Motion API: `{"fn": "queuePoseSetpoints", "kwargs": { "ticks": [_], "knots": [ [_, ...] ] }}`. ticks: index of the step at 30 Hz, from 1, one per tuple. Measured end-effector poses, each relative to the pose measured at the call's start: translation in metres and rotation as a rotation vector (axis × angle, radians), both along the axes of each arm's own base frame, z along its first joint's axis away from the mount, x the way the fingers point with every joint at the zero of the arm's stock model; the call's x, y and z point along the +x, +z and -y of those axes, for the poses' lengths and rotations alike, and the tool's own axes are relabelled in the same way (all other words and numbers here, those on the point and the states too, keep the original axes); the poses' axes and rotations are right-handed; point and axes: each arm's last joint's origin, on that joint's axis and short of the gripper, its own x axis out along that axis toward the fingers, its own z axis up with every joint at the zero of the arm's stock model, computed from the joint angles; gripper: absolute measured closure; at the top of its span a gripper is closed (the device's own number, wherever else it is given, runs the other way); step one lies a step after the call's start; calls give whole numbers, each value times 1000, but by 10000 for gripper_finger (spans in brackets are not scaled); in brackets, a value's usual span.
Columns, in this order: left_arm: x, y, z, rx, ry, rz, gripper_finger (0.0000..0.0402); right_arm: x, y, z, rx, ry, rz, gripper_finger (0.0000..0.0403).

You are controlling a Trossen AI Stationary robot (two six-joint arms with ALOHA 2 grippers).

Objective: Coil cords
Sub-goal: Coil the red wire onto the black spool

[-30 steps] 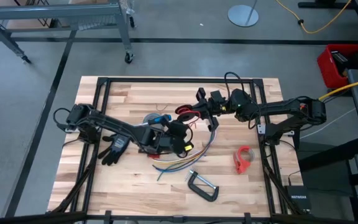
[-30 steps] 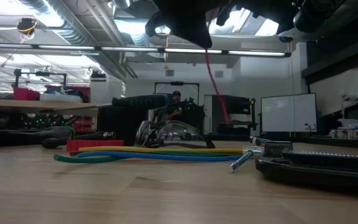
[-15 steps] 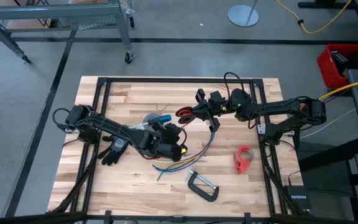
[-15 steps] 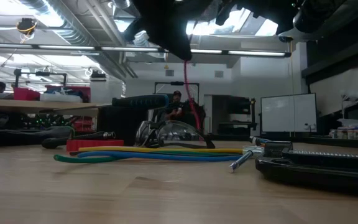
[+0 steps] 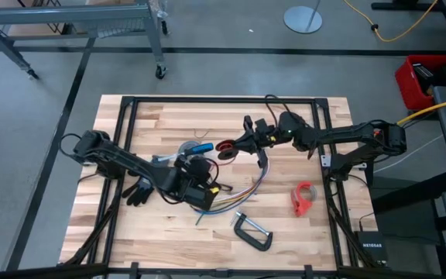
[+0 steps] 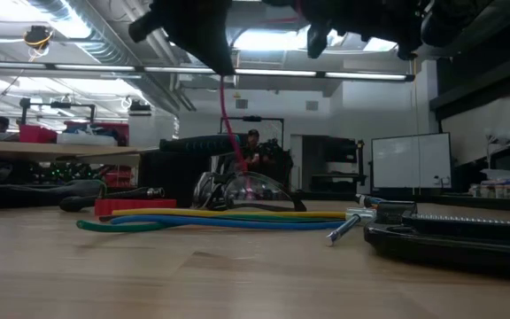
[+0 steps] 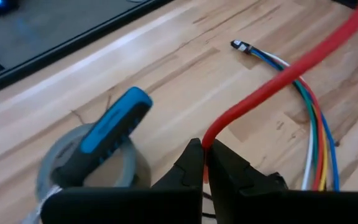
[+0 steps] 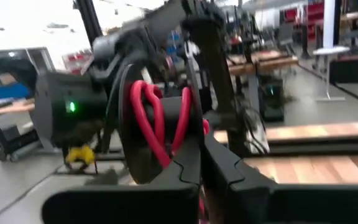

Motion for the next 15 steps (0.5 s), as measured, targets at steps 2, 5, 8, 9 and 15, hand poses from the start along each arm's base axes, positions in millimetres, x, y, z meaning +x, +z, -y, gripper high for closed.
{"fn": "queuePoseSetpoints", "kwargs": {
  "ticks": [2,5,8,9,15],
  "knots": [
    [-4,4,-1,-4,6,4,401,0,-4,0,-16,-2,-33,401],
    [-10,12,-4,-7,16,11,401,1,-10,0,-36,-5,-89,401],
    [-15,20,-8,-7,23,20,401,1,-16,0,-57,-15,-141,401],
    [-16,22,-9,-8,24,23,401,1,-18,1,-60,-28,-163,401],
    [-18,24,-18,-4,45,4,401,0,-24,1,-72,-51,-219,401]
  ]
}}
